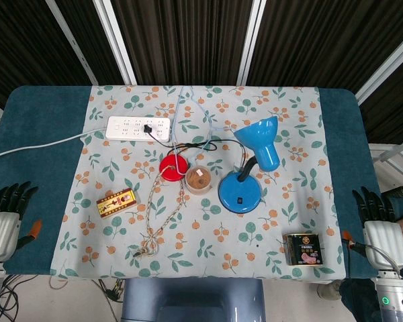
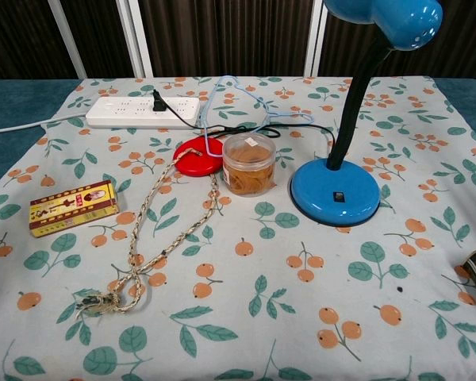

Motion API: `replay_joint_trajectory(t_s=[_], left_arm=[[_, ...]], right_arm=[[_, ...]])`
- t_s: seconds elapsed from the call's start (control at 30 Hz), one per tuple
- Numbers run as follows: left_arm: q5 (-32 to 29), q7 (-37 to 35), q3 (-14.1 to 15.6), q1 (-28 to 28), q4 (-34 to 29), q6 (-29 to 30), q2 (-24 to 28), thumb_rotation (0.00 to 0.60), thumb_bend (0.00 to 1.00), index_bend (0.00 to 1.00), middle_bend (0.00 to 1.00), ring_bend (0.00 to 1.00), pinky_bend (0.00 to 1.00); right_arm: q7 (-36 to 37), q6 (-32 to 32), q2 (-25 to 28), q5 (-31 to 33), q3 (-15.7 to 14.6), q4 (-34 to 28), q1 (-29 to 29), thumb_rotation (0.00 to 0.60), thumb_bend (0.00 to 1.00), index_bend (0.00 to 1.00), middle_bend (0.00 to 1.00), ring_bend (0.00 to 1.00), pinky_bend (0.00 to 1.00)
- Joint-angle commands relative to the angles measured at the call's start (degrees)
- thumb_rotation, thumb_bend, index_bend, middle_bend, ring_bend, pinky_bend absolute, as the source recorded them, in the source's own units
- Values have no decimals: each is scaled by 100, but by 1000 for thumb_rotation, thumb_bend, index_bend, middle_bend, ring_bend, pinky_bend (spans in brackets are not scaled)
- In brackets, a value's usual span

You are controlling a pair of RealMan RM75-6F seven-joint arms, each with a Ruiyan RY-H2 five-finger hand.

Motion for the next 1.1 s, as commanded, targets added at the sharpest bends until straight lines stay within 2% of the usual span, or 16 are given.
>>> replay_joint_trajectory(t_s=[0.03,0.5,0.9,1.1], left_arm=[[-14,-3,-1,0,-2,-9,2,600,361,137,64,52,85],[-13,0,-5,2,-3,1,0,600,361,137,65,52,86],[-35,-3,0,-2,-19,-29,7,600,361,137,65,52,86],[-47,-38,-7,3,-38,-23,14,600,361,137,65,52,86]], right_arm=[[-33,-23,1,29,-2,-4,-1,600,306,35,29,35,0],[-78,-135,82,73,-45,-142,6,600,306,35,29,43,9],[-109,-244,132,56,-101,-171,35,600,305,35,31,90,334],[-114,-363,187,-132,-230,-211,87,600,320,35,151,218,451]])
